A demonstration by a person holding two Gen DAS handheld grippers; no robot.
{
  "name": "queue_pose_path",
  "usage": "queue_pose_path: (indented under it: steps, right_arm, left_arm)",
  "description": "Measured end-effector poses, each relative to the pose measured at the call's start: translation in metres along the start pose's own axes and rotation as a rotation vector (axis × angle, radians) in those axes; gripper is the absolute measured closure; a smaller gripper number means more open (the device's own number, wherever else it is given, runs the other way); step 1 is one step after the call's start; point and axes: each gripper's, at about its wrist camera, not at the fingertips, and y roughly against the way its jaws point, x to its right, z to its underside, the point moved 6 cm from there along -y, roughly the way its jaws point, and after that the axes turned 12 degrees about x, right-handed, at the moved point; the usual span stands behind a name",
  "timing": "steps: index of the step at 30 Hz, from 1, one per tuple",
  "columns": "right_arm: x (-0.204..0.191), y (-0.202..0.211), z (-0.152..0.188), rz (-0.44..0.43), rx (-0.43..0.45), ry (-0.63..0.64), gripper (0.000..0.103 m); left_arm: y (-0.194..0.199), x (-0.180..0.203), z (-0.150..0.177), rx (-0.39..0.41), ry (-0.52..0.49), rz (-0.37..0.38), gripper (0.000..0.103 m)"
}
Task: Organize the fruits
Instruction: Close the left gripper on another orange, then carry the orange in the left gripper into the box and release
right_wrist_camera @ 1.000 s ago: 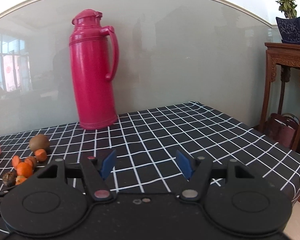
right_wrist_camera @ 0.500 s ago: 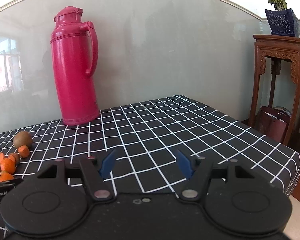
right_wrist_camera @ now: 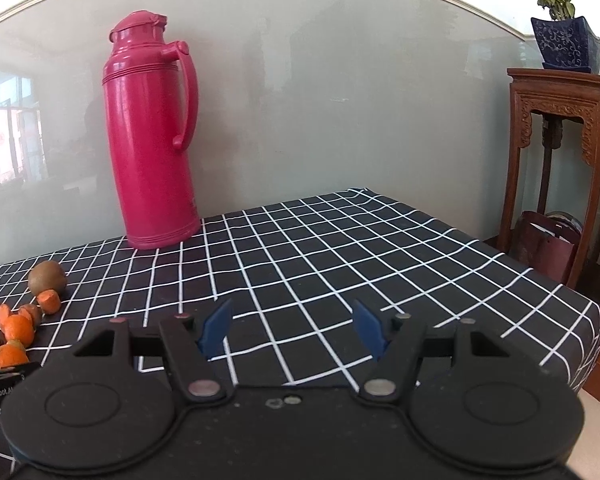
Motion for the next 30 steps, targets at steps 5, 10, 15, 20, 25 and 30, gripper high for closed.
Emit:
queue_pose_path:
  steps: [5, 10, 15, 20, 25, 30]
  right_arm:
    - [-0.018, 0.0, -0.004, -0.027, 0.005, 0.011, 0.037]
    - [-0.039, 0.002, -0.007, -0.056, 0.012, 0.024, 0.037]
    - [-0.063, 0.005, -0.01, -0.088, 0.016, 0.042, 0.037]
    - [-0.086, 0.007, -0.01, -0.116, 0.014, 0.06, 0.037]
    - [-0.11, 0.009, -0.01, -0.146, 0.012, 0.078, 0.037]
    - [-0.135, 0.011, -0.009, -0.18, 0.011, 0.091, 0.037]
  left_arm:
    - [0.014, -0.014, -0.015, 0.046, 0.005, 0.004, 0.06]
    - [0.024, -0.043, -0.023, 0.07, 0.024, -0.025, 0.06]
    - [0.035, -0.073, -0.029, 0.091, 0.042, -0.059, 0.06]
    - [0.044, -0.106, -0.031, 0.106, 0.055, -0.107, 0.06]
    - [0.051, -0.147, -0.031, 0.116, 0.083, -0.173, 0.06]
    - [0.056, -0.182, -0.027, 0.114, 0.104, -0.229, 0.06]
